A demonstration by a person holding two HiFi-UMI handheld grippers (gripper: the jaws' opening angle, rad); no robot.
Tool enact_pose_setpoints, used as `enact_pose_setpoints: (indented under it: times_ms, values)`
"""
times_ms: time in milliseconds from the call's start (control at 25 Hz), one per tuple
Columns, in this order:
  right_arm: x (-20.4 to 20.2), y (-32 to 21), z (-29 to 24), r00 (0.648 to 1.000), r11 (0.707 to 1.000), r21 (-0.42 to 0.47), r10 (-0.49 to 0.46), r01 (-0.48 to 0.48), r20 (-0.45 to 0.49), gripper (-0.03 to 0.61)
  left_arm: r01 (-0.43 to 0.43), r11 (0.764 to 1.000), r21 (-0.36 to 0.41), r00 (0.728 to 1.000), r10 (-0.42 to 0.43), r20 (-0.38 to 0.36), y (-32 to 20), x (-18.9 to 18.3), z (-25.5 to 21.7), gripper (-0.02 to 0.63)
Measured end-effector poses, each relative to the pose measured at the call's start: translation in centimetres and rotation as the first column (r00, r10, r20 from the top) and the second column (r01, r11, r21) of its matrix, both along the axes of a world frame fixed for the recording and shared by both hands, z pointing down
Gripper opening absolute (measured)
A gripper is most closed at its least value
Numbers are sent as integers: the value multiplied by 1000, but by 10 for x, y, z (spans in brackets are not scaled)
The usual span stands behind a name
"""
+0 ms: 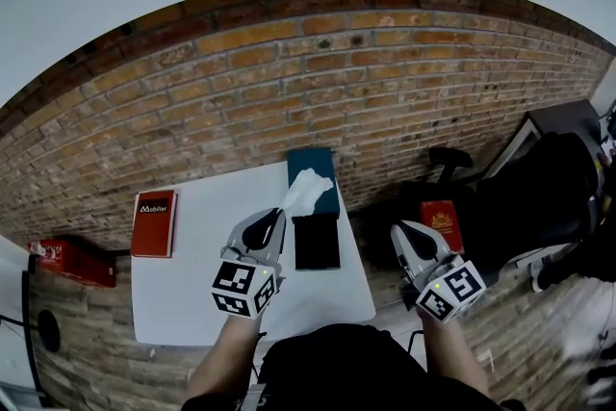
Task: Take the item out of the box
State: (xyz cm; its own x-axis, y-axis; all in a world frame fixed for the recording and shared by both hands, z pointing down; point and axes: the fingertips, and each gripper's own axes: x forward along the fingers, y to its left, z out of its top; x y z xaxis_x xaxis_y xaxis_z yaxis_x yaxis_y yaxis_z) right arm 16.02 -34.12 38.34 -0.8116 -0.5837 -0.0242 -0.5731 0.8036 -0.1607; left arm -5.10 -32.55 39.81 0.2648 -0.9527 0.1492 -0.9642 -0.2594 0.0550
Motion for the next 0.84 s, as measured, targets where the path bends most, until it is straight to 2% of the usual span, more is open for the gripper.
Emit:
enact_pose_setpoints:
  times_ms: [240,840]
  values:
    - [-12,11,22,999,999,-51,-17,15,-46,-2,-25,999,-25,999,25,-27,-3,11,13,12]
    - [2,1,17,999,998,-54,11,-12,-35,-2,7,1000,-23,999,-8,-40,-2,1,13,12]
